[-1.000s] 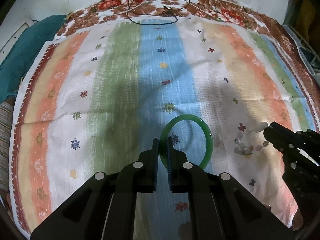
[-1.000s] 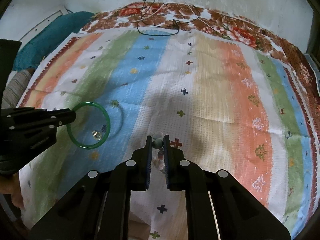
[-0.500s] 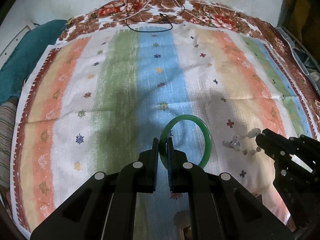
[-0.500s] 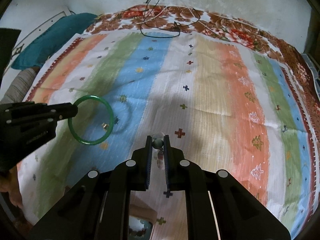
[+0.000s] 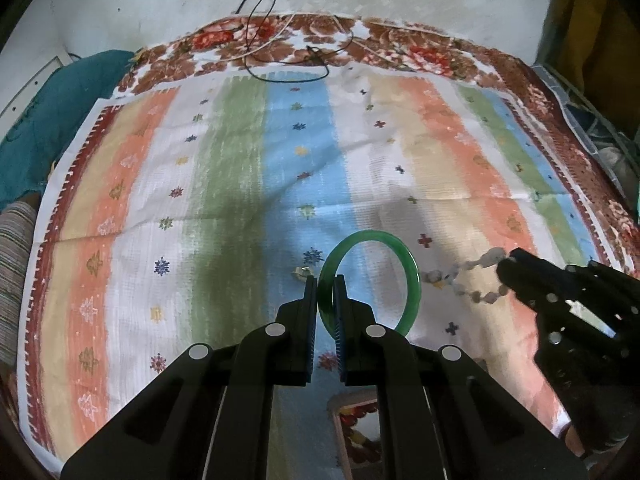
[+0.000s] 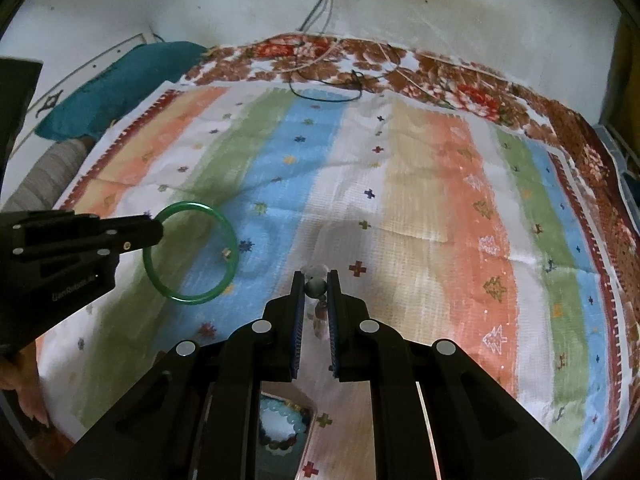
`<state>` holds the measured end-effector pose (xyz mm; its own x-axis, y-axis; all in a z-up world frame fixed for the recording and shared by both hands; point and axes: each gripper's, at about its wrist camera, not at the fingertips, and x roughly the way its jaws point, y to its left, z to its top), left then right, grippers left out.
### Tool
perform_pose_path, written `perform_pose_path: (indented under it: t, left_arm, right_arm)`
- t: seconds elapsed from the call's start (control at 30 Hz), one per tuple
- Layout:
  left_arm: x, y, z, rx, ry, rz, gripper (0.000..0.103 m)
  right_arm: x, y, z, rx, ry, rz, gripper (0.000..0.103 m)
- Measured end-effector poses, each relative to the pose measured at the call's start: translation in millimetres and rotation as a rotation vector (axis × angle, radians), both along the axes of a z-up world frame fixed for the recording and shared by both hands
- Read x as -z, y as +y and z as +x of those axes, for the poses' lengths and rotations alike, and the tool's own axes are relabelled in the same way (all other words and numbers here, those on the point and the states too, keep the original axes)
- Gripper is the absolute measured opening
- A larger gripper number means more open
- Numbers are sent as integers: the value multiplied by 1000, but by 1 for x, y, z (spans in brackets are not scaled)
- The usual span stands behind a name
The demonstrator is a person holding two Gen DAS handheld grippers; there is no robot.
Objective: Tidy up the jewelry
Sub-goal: 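Lift and carry the bangle and crystal bracelet over the tin box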
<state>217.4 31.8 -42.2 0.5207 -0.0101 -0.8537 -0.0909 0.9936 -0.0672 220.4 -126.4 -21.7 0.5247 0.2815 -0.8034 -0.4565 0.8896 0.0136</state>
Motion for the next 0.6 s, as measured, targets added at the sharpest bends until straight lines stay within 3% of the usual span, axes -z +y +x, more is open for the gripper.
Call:
perform_pose_path:
  t: [0.6]
  left_arm:
    - [-13,-6,-29,14,-23,-20,8]
  right_arm:
    - [-22,-8,-31,-19,-48,28,12]
